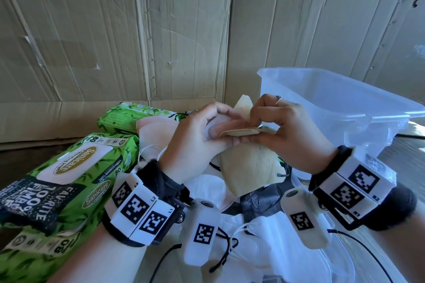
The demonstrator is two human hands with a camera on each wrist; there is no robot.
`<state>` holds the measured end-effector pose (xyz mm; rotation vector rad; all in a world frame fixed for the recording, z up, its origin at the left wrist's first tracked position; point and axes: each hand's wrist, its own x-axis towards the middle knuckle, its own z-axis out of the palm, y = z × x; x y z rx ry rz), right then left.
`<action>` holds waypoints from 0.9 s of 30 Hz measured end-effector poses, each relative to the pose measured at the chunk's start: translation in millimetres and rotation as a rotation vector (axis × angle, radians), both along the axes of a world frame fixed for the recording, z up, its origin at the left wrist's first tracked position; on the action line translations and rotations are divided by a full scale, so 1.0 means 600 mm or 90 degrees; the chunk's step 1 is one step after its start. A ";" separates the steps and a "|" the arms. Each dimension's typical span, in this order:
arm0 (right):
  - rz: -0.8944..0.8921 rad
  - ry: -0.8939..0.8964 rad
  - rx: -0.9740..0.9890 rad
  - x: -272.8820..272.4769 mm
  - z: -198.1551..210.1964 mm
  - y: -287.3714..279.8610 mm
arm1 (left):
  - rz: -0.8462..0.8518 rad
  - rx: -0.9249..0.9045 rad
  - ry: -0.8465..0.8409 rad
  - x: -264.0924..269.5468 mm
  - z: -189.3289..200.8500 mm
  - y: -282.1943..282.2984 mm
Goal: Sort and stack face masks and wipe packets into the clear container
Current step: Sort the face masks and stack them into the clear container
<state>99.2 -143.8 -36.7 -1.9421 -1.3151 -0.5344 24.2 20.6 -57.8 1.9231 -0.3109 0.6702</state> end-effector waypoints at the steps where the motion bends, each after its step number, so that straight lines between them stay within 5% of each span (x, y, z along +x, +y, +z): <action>1: 0.007 0.016 -0.010 0.002 -0.001 -0.003 | 0.001 0.005 0.008 0.000 0.001 0.000; 8: 0.058 0.175 0.025 0.000 0.000 -0.025 | 0.022 -0.045 0.046 -0.010 0.014 0.004; 15: 0.087 0.211 0.048 0.012 0.014 -0.046 | 0.092 -0.067 0.043 -0.014 0.017 0.008; 22: 0.187 -0.006 -0.110 -0.010 0.008 -0.013 | 0.029 -0.033 0.117 -0.011 0.010 -0.001; 27: 0.136 -0.063 -0.130 -0.003 0.008 -0.011 | -0.003 -0.044 0.152 -0.009 0.011 0.003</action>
